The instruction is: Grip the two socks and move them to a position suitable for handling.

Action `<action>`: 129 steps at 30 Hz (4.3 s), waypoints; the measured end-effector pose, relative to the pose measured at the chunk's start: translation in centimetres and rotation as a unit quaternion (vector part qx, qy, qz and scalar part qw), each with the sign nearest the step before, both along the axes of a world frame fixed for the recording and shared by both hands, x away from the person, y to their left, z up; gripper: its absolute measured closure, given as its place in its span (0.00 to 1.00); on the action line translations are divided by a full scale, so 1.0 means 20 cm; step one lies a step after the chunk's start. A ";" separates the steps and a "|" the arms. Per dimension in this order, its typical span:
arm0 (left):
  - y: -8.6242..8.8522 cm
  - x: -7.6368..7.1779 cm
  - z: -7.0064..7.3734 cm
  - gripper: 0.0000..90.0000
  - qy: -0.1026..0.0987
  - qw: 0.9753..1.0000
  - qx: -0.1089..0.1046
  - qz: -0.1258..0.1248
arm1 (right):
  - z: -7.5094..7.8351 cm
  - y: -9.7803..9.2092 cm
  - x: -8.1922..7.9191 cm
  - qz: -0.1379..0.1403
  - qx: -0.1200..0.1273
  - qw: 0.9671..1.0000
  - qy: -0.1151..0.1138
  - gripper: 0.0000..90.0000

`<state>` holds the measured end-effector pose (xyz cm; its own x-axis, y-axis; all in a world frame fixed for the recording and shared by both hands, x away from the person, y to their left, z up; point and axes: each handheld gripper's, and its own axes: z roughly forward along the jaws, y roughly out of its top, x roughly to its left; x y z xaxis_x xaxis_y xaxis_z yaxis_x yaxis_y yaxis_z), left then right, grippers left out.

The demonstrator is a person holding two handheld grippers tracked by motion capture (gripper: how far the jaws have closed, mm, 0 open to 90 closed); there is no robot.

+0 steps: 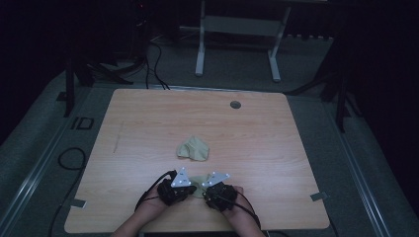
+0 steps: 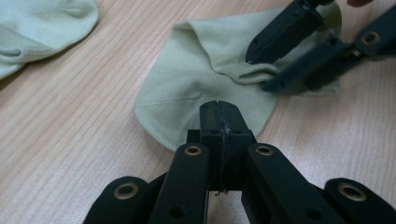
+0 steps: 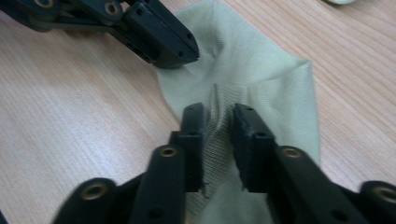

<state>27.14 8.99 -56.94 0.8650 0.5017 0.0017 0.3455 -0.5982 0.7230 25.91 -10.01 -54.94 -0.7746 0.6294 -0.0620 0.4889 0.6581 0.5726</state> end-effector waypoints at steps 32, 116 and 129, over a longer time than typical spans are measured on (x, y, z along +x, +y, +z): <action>0.02 0.09 -0.02 0.99 -0.021 0.999 -0.011 -0.037 | 0.14 -0.53 0.29 -0.128 0.096 0.986 0.049 0.75; 0.39 -0.04 0.03 0.01 -0.008 0.973 -0.147 0.178 | 0.09 0.42 0.88 -0.012 0.003 1.000 0.028 0.45; 0.38 -0.04 0.01 0.01 -0.004 0.973 -0.150 0.178 | 0.02 0.46 0.88 -0.028 -0.022 0.999 0.022 0.72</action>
